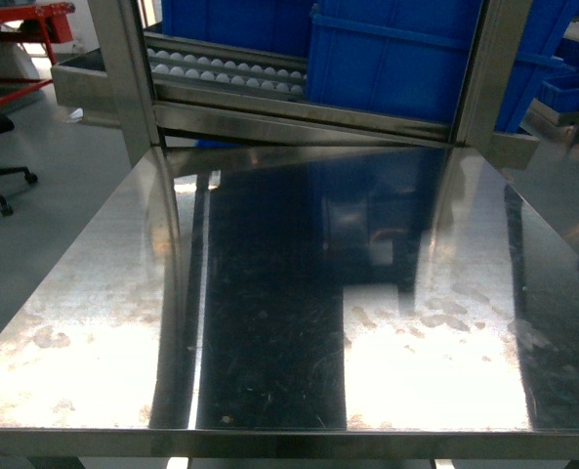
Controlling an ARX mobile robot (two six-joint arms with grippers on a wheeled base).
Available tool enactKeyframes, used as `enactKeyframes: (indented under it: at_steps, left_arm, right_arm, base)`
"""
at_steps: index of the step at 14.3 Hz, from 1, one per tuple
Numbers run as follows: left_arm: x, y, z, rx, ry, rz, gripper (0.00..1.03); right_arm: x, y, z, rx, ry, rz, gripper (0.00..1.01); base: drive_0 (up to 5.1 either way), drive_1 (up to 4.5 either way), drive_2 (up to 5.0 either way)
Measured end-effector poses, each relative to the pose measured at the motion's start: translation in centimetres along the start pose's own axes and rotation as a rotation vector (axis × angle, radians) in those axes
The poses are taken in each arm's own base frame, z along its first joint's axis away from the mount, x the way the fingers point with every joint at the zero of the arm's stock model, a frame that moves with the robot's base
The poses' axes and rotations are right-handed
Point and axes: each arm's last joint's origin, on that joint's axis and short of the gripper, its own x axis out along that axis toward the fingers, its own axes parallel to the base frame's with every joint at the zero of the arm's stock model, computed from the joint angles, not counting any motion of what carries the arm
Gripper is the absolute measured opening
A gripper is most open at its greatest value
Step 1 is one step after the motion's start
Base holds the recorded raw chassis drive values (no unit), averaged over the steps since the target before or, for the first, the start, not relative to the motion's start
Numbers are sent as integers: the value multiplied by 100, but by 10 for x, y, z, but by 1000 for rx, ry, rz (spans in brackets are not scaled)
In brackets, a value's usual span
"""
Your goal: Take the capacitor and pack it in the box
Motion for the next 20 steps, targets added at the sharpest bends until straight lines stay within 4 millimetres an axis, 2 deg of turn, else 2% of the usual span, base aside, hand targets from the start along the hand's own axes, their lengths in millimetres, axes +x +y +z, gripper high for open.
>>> enactKeyframes:
  at_steps: [20]
  left_arm:
    - [0, 0, 0, -2, -1, 0, 42]
  right_arm:
    - [0, 0, 0, -2, -2, 1, 98]
  base:
    - [0, 0, 0]
